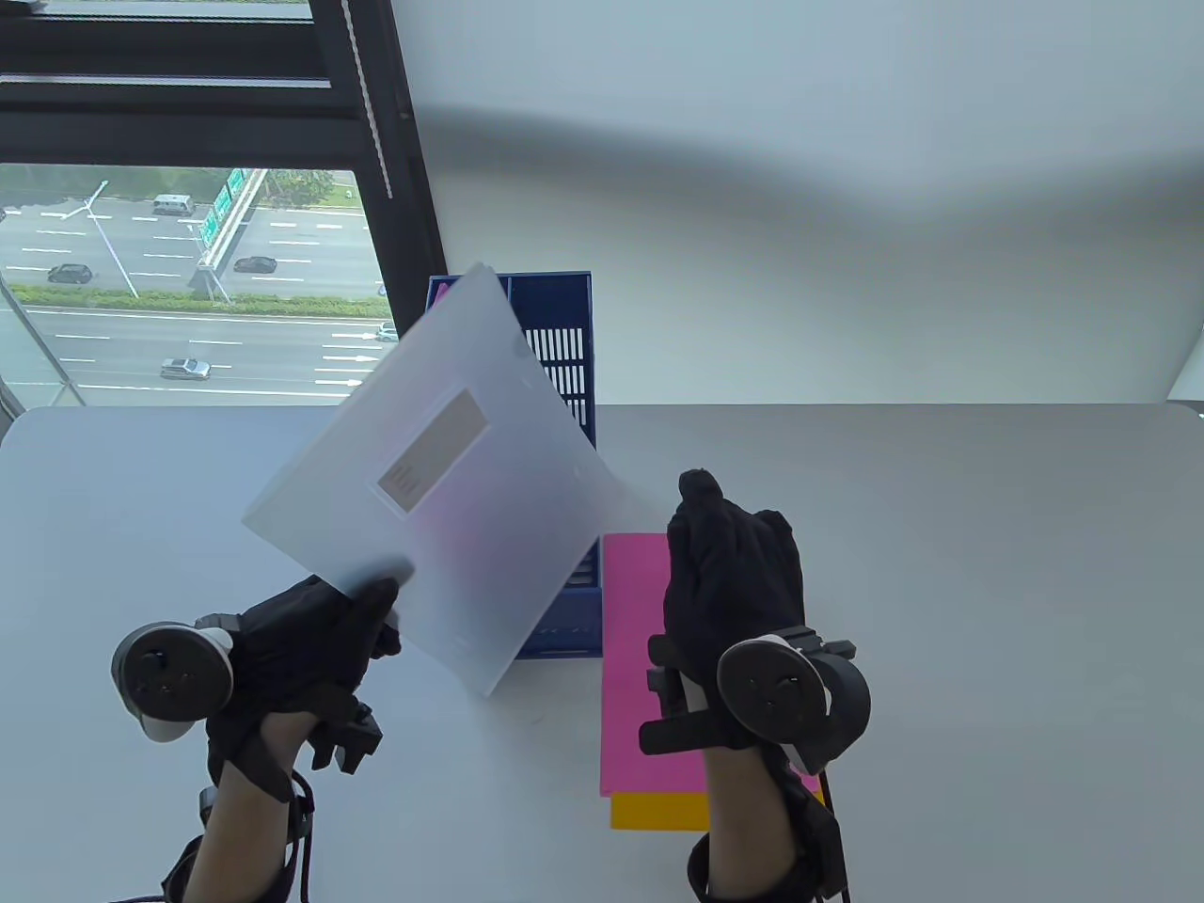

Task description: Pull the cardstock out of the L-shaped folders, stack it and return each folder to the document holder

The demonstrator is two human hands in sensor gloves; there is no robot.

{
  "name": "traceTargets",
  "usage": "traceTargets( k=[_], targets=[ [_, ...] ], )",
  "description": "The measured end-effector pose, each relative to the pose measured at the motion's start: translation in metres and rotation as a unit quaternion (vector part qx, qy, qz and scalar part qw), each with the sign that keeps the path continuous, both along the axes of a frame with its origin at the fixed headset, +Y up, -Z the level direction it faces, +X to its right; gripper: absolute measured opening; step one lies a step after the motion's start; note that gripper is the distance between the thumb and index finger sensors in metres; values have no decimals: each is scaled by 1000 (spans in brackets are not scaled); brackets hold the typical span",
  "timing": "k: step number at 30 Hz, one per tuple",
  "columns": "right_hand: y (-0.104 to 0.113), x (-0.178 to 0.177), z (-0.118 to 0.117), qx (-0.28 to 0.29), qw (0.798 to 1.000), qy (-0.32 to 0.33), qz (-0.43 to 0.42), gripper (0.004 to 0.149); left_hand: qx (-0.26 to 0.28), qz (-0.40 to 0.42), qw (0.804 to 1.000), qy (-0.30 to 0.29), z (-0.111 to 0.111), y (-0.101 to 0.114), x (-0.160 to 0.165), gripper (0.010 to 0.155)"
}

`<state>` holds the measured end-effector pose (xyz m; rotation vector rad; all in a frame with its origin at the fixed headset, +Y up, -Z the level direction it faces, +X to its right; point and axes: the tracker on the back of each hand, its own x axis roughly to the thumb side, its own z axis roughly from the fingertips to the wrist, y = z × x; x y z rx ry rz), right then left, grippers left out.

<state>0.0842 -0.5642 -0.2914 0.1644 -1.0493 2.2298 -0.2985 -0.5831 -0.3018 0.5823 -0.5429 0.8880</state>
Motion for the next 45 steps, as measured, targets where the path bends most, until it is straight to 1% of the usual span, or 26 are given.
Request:
traceTargets(
  k=[1, 3, 6, 9, 11, 14, 19, 21, 24, 27, 30, 32, 33, 34, 35, 36, 39, 42, 44, 45],
  targets=[
    [0, -1, -1, -3, 1000, 2, 3, 46, 18, 4, 999, 31, 4, 2, -1, 46],
    [-1, -2, -1, -5, 1000, 5, 3, 46, 39, 5, 997, 69, 9, 3, -2, 46],
    [-1, -2, -1, -7, 1000, 9, 2, 46, 60, 7, 992, 109, 13, 3, 0, 46],
    [-1, -3, -1, -9, 1000, 13, 2, 47, 79, -6, 985, 153, 13, -2, 7, 47],
    [-1, -4, -2, -11, 1000, 17, 1, 46, 80, -26, 981, 177, 9, -9, 13, 47],
    [-1, -5, -2, -13, 1000, 21, 4, 46, 59, -39, 981, 180, -2, -21, 20, 49],
    [-2, -7, -2, -19, 999, 28, 8, 46, -12, -66, 984, 166, -27, -49, 27, 50],
    [-2, -8, -3, -23, 999, 31, 9, 46, -22, -72, 982, 172, -32, -60, 29, 50],
    [-4, -10, -6, -33, 999, 35, 15, 46, -40, -79, 980, 177, -39, -69, 30, 48],
    [-6, -12, -9, -45, 998, 36, 22, 46, -49, -80, 980, 176, -40, -70, 29, 48],
    [-10, -15, -14, -76, 995, 24, 52, 46, -48, -78, 979, 181, -38, -64, 24, 47],
    [-13, -17, -20, -112, 990, 7, 89, 47, -44, -77, 979, 184, -35, -57, 19, 46],
    [-16, -19, -24, -141, 984, -4, 110, 47, -44, -83, 979, 182, -33, -53, 17, 46],
    [-19, -20, -28, -168, 977, -11, 128, 49, -51, -98, 978, 178, -32, -50, 16, 46],
    [-22, -22, -31, -183, 973, -16, 138, 49, -53, -111, 977, 177, -32, -48, 16, 45],
    [-27, -24, -36, -203, 967, -21, 151, 50, -48, -128, 975, 174, -31, -46, 16, 45],
    [-41, -29, -47, -229, 958, -31, 171, 52, -27, -166, 965, 202, -32, -48, 14, 45],
    [-54, -31, -56, -232, 955, -47, 177, 55, -9, -204, 955, 214, -36, -54, 13, 44],
    [-68, -31, -64, -234, 954, -54, 180, 60, -3, -240, 944, 228, -40, -60, 12, 44],
    [-73, -30, -67, -244, 952, -51, 180, 64, -7, -252, 940, 229, -42, -62, 11, 44]
  ],
)
